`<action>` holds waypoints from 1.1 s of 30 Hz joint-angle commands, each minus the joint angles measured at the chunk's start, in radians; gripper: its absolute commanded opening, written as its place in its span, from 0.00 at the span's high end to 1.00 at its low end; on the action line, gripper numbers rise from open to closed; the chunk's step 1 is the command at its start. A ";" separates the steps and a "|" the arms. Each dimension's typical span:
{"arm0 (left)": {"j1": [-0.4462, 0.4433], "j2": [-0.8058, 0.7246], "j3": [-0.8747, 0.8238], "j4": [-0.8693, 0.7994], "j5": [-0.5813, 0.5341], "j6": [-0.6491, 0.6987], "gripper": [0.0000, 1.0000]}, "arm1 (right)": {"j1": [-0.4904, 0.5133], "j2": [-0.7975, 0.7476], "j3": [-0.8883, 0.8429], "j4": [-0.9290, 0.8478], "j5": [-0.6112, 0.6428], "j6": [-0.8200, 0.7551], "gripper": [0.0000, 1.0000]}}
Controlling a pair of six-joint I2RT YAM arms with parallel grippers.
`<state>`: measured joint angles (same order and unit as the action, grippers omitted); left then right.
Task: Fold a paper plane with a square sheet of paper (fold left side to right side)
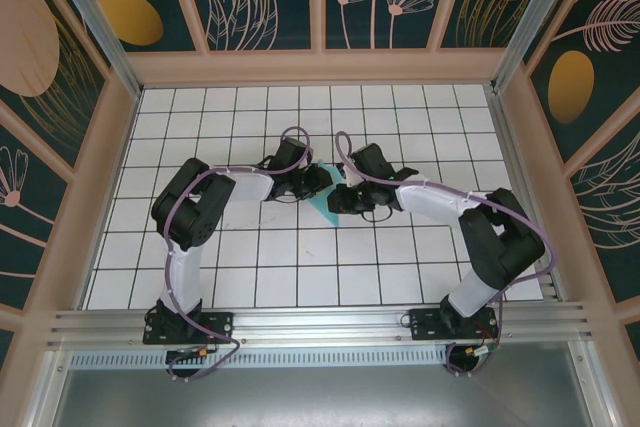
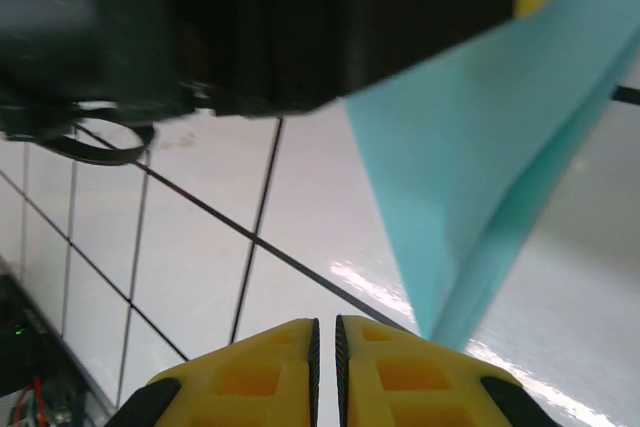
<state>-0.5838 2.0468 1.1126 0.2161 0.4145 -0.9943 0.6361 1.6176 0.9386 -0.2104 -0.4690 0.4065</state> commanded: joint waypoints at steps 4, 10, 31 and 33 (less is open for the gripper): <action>-0.003 0.038 -0.025 -0.070 -0.048 0.031 0.77 | 0.022 0.079 0.015 0.040 -0.077 0.052 0.84; -0.002 0.042 -0.023 -0.070 -0.048 0.034 0.76 | 0.004 0.138 0.009 0.034 -0.068 0.064 0.84; -0.002 0.039 -0.023 -0.080 -0.058 0.038 0.77 | -0.030 0.178 -0.085 0.027 -0.049 0.080 0.84; -0.004 0.039 -0.023 -0.081 -0.060 0.040 0.77 | -0.030 0.177 -0.091 0.014 -0.043 0.076 0.84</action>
<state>-0.5838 2.0468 1.1126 0.2157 0.4145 -0.9909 0.6102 1.7729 0.8791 -0.1432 -0.5247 0.4774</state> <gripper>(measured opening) 0.234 0.157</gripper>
